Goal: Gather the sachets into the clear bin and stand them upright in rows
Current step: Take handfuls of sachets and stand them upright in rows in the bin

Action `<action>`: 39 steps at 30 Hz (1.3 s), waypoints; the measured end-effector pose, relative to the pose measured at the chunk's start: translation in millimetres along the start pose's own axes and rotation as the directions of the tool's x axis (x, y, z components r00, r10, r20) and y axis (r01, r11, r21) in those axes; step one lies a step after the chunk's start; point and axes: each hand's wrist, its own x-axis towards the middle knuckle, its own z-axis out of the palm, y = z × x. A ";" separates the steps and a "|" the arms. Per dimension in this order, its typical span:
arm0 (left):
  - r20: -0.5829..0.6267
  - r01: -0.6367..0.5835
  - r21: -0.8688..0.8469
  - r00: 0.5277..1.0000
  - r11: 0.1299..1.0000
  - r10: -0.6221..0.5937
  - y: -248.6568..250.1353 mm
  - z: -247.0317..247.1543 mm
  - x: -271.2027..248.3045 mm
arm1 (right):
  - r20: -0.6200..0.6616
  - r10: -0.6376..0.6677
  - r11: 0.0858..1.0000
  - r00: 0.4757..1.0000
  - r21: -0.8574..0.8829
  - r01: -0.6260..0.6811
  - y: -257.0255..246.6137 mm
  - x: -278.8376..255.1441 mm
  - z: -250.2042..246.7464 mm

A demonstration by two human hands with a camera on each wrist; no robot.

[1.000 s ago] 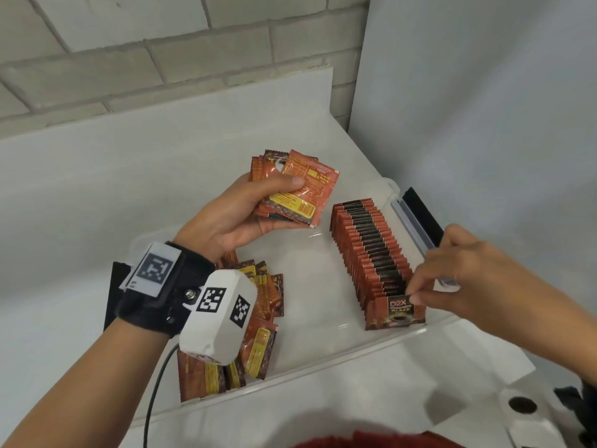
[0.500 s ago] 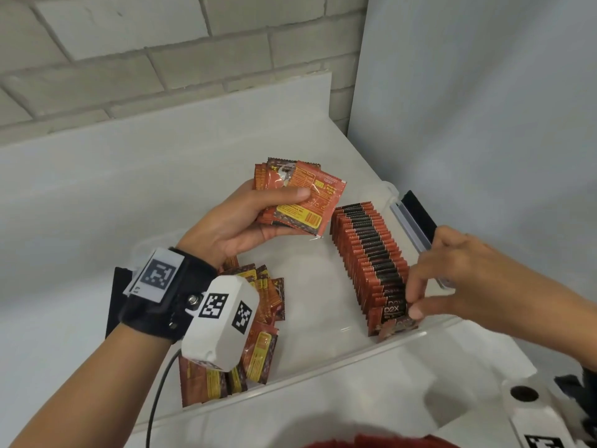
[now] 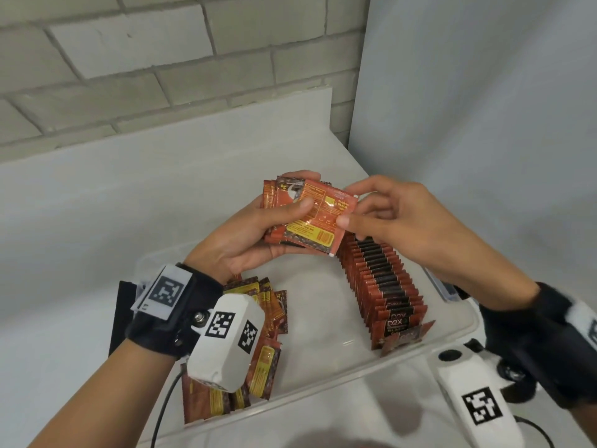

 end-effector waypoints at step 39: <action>-0.127 -0.119 -0.053 0.986 0.991 0.111 1.0 0.9 2.6 | -0.046 0.120 0.859 0.992 0.506 -0.080 7.5 -11.9 4.0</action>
